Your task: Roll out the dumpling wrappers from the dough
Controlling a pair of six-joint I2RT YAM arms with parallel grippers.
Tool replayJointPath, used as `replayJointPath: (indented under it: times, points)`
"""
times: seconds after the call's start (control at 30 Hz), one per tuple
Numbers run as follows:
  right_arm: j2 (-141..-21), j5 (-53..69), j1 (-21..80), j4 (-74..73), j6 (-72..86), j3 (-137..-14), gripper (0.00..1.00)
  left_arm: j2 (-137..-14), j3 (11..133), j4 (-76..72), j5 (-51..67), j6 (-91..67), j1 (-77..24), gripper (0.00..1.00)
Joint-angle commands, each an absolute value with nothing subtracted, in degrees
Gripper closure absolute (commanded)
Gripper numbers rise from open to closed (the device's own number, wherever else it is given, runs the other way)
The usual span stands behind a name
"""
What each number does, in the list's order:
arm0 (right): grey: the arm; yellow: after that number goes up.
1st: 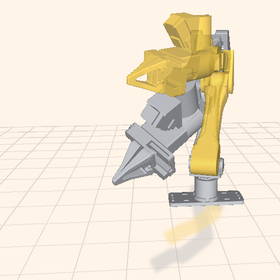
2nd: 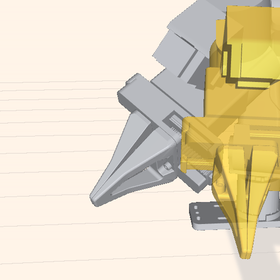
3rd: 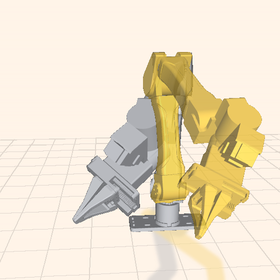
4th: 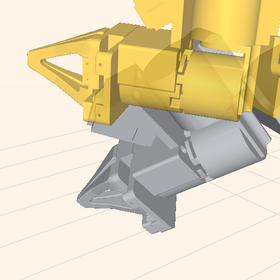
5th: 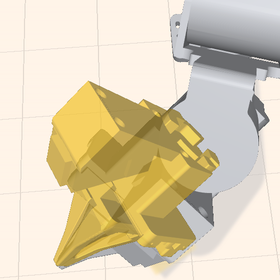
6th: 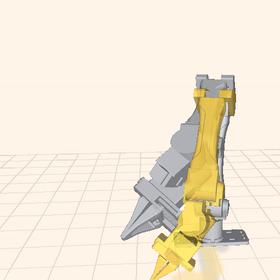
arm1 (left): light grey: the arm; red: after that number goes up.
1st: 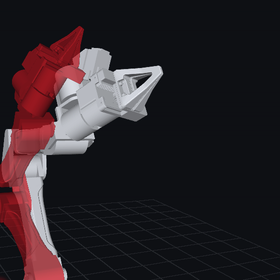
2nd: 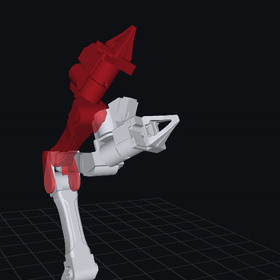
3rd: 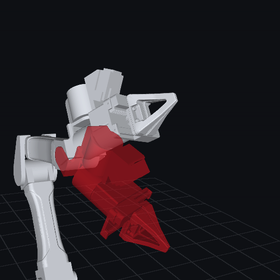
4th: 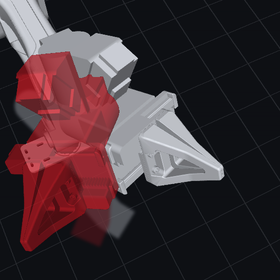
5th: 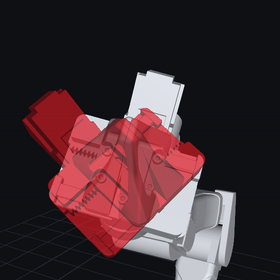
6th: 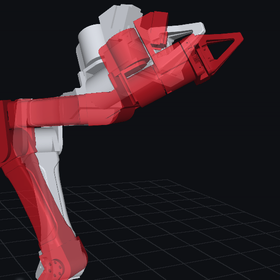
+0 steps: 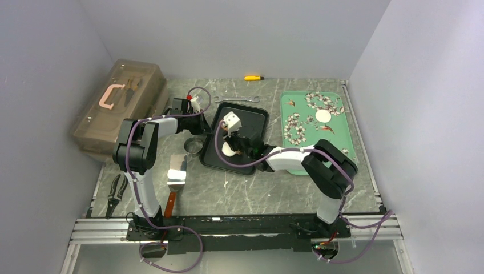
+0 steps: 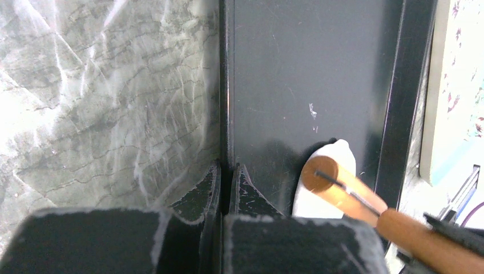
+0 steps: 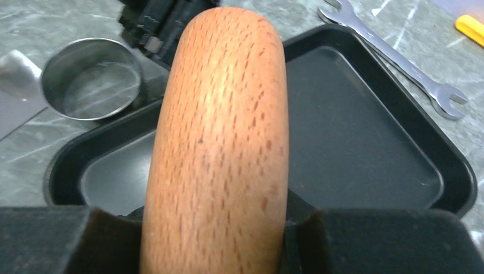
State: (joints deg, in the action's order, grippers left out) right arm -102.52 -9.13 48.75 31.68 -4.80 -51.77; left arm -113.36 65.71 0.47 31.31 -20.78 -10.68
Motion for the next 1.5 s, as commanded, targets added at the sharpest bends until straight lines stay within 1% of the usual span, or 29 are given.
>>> replayJointPath:
  times: [0.0, 0.33, 0.57, 0.7, 0.8, 0.9, 1.0, 1.07, 1.2, 1.37, 1.47]
  points:
    - [-104.88, -5.18, 53.6, 30.67, -3.45, -51.03, 1.0, -116.46, 65.11, 4.5, 28.31, -19.51, -10.72, 1.0]
    - [-104.24, -3.45, 55.68, 29.67, -0.91, -47.96, 1.0, -116.39, 65.1, 4.22, 28.4, -19.48, -10.72, 1.0]
    - [-95.57, -0.42, 54.38, 26.51, -4.04, -56.23, 1.0, -116.4, 65.26, 4.38, 28.3, -19.36, -10.71, 1.0]
    - [-92.62, 2.18, 53.2, 27.03, -8.29, -58.48, 1.0, -116.56, 65.15, 4.23, 28.35, -19.42, -10.72, 1.0]
    - [-93.85, 2.62, 52.48, 27.85, -15.57, -57.87, 1.0, -116.55, 65.35, 4.28, 28.64, -19.61, -10.72, 1.0]
    - [-97.95, 4.35, 52.23, 27.2, -24.1, -57.11, 1.0, -116.96, 65.51, 4.4, 28.98, -19.86, -10.72, 1.0]
    - [-102.13, 5.38, 51.83, 26.22, -28.57, -56.31, 1.0, -116.71, 65.21, 4.22, 28.77, -19.69, -10.72, 1.0]
    - [-104.31, 6.85, 51.86, 28.27, -30.48, -54.05, 1.0, -116.63, 65.34, 4.25, 28.74, -19.65, -10.72, 1.0]
    - [-107.1, 8.85, 51.79, 25.3, -29.58, -52.25, 1.0, -116.5, 65.11, 4.22, 28.82, -19.69, -10.72, 1.0]
    - [-102.93, 8.24, 51.75, 26.18, -23.15, -45.1, 1.0, -116.29, 65.18, 4.11, 28.78, -19.61, -10.72, 1.0]
    - [-103.62, 7.89, 51.71, 27.92, -20.05, -42.02, 1.0, -116.41, 65.21, 4.22, 28.77, -19.6, -10.72, 1.0]
